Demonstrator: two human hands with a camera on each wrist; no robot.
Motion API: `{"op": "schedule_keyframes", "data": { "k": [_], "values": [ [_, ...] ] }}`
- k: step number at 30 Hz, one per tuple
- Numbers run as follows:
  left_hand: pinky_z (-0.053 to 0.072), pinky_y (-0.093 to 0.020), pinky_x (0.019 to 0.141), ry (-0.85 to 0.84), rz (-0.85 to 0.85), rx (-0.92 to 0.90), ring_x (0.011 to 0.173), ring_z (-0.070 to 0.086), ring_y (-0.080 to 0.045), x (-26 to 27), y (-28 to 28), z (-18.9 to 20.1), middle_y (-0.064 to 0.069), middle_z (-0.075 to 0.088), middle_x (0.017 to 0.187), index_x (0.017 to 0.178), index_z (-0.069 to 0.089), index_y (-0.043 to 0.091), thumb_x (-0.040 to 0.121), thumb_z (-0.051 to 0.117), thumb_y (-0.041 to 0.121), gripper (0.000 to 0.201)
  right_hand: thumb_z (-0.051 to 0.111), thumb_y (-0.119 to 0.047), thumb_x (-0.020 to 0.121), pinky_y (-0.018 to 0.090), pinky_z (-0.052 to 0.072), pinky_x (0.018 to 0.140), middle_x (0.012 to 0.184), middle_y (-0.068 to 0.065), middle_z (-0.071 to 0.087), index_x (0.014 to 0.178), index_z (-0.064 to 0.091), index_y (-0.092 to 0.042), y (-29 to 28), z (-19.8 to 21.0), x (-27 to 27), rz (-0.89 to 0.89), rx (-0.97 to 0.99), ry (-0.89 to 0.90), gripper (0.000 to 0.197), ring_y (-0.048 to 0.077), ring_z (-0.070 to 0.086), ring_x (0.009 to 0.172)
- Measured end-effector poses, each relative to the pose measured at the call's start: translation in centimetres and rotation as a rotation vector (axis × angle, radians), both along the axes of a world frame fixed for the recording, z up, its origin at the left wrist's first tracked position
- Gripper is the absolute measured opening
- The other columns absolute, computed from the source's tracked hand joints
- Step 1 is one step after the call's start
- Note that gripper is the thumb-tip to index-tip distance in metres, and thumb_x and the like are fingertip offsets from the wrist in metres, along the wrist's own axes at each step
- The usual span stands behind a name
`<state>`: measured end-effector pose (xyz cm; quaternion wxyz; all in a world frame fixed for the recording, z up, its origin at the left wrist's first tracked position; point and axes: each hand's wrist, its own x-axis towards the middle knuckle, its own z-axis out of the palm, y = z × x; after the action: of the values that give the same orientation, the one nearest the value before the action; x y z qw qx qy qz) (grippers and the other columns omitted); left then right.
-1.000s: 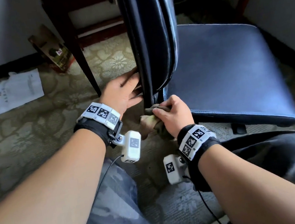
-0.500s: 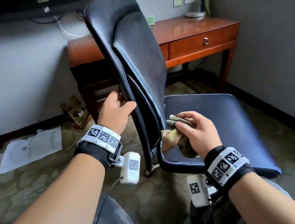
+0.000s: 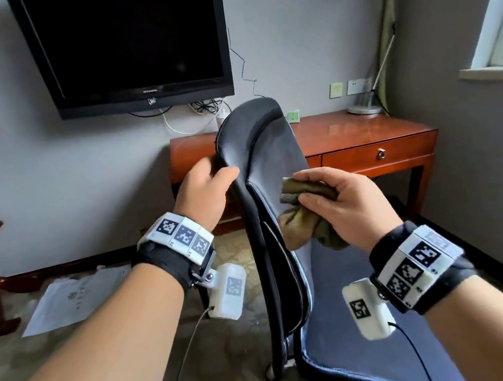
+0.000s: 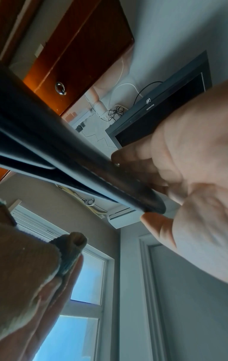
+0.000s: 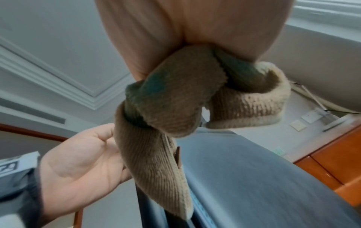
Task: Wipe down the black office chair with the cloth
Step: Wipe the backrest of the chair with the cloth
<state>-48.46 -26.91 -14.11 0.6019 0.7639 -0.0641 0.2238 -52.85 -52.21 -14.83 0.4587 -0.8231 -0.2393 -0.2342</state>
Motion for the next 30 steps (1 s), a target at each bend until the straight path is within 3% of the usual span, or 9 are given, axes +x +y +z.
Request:
{"op": "schedule_keyframes", "data": {
  "k": [3, 5, 9, 14, 19, 23, 26, 30],
  "values": [
    [0.053, -0.062, 0.103, 0.025, -0.051, -0.007, 0.111, 0.072, -0.030, 1.1, 0.5, 0.4, 0.004, 0.078, 0.109, 0.110, 0.072, 0.035, 0.083, 0.070, 0.062, 0.039, 0.076, -0.019, 0.091, 0.031, 0.055, 0.099, 0.110, -0.019, 0.075, 0.121, 0.074, -0.031, 0.7, 1.2, 1.0, 0.055, -0.037, 0.008, 0.032, -0.002, 0.069, 0.104],
    [0.054, -0.062, 0.101, 0.035, -0.058, 0.012, 0.111, 0.072, -0.029, 1.6, 0.7, 0.5, 0.005, 0.078, 0.110, 0.110, 0.071, 0.038, 0.081, 0.071, 0.065, 0.040, 0.076, -0.019, 0.092, 0.032, 0.055, 0.099, 0.110, -0.018, 0.075, 0.121, 0.074, -0.030, 1.0, 1.5, 1.8, 0.081, -0.052, 0.012, 0.032, -0.001, 0.069, 0.104],
    [0.053, -0.062, 0.101, -0.015, -0.074, 0.078, 0.111, 0.072, -0.030, 2.5, 1.3, 0.6, 0.004, 0.078, 0.110, 0.109, 0.071, 0.038, 0.083, 0.071, 0.056, 0.032, 0.076, -0.018, 0.091, 0.037, 0.057, 0.097, 0.108, -0.015, 0.076, 0.120, 0.073, -0.030, 1.5, 1.4, 3.5, 0.103, -0.055, 0.038, 0.031, 0.004, 0.071, 0.102],
    [0.054, -0.059, 0.100, -0.057, -0.048, 0.109, 0.108, 0.072, -0.030, 3.0, 1.4, 0.3, 0.006, 0.078, 0.106, 0.105, 0.071, 0.039, 0.083, 0.069, 0.053, 0.027, 0.075, -0.016, 0.090, 0.039, 0.056, 0.098, 0.106, -0.013, 0.077, 0.116, 0.074, -0.029, 1.6, 1.3, 6.1, 0.034, 0.025, 0.004, 0.029, 0.006, 0.072, 0.101],
    [0.059, -0.058, 0.095, 0.015, -0.096, 0.085, 0.105, 0.075, -0.028, 2.5, 1.2, 0.4, 0.001, 0.078, 0.109, 0.112, 0.069, 0.034, 0.079, 0.067, 0.063, 0.044, 0.076, -0.018, 0.090, 0.033, 0.054, 0.099, 0.106, -0.014, 0.076, 0.115, 0.075, -0.031, 3.1, -0.7, 7.9, -0.028, -0.045, 0.065, 0.029, 0.004, 0.070, 0.100],
    [0.058, -0.057, 0.096, 0.011, -0.094, 0.067, 0.108, 0.075, -0.027, 2.4, 1.4, 0.1, 0.001, 0.078, 0.111, 0.116, 0.069, 0.029, 0.078, 0.067, 0.065, 0.052, 0.075, -0.023, 0.092, 0.020, 0.049, 0.101, 0.112, -0.010, 0.076, 0.123, 0.074, -0.026, 4.2, -2.8, 8.0, -0.043, -0.051, 0.100, 0.031, 0.005, 0.069, 0.107],
    [0.059, -0.057, 0.096, 0.006, -0.095, 0.048, 0.108, 0.075, -0.027, 2.3, 1.2, 0.1, 0.000, 0.078, 0.112, 0.118, 0.069, 0.026, 0.077, 0.067, 0.063, 0.055, 0.077, -0.031, 0.090, 0.028, 0.050, 0.102, 0.115, -0.008, 0.076, 0.123, 0.074, -0.029, 4.2, -2.9, 8.1, -0.081, -0.074, 0.061, 0.033, 0.010, 0.068, 0.110],
    [0.057, -0.058, 0.098, -0.014, -0.106, 0.033, 0.109, 0.074, -0.027, 2.4, 0.9, 0.4, 0.000, 0.078, 0.112, 0.112, 0.072, 0.032, 0.078, 0.069, 0.059, 0.044, 0.077, -0.026, 0.089, 0.035, 0.054, 0.097, 0.106, -0.010, 0.077, 0.112, 0.078, -0.029, 3.9, -1.5, 8.1, -0.072, -0.045, -0.027, 0.023, 0.009, 0.070, 0.102]
  ]
}}
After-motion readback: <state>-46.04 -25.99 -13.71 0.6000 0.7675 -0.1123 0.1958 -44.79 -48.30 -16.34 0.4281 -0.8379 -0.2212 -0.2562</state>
